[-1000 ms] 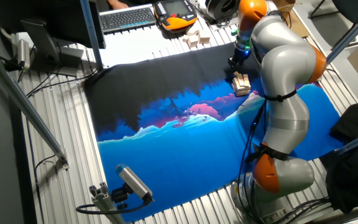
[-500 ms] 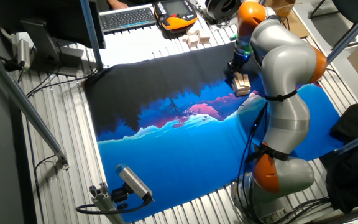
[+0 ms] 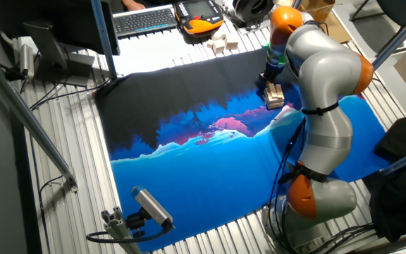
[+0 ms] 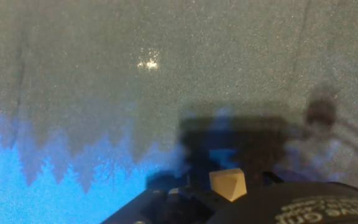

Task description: Play Jenga

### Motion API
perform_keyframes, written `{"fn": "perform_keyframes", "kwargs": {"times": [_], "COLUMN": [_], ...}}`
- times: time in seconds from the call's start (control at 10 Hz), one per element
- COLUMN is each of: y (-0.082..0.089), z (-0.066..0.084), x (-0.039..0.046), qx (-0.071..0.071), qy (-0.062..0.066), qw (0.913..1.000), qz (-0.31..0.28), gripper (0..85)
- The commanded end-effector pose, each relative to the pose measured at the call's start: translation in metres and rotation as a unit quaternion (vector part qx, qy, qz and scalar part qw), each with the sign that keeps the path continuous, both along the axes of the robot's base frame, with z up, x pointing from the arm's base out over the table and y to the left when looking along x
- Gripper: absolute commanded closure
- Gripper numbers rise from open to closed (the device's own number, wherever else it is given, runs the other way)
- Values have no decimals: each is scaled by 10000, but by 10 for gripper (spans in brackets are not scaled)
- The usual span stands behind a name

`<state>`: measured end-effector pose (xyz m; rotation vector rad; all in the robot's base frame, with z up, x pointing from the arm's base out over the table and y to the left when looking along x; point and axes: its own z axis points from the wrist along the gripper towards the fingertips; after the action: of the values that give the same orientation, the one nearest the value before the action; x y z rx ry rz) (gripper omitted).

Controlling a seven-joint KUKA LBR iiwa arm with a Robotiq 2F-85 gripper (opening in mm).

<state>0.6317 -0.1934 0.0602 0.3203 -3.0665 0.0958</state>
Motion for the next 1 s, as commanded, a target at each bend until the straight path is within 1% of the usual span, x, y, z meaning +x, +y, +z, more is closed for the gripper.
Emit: {"fn": "perform_keyframes", "kwargs": {"times": [0.0, 0.1, 0.2, 0.5, 0.9], "y": [-6, -12, -14, -20, -19], "z": [-6, -13, -20, -37, -51], "x": [-3, -3, 0, 5, 14], "qx": [-13, -21, -37, -62, -55], "qy": [-6, -5, -3, 6, 8], "qw": [10000, 10000, 10000, 9999, 9999], "qz": [15, 38, 70, 117, 163], "gripper": [340, 340, 510, 510, 510]}}
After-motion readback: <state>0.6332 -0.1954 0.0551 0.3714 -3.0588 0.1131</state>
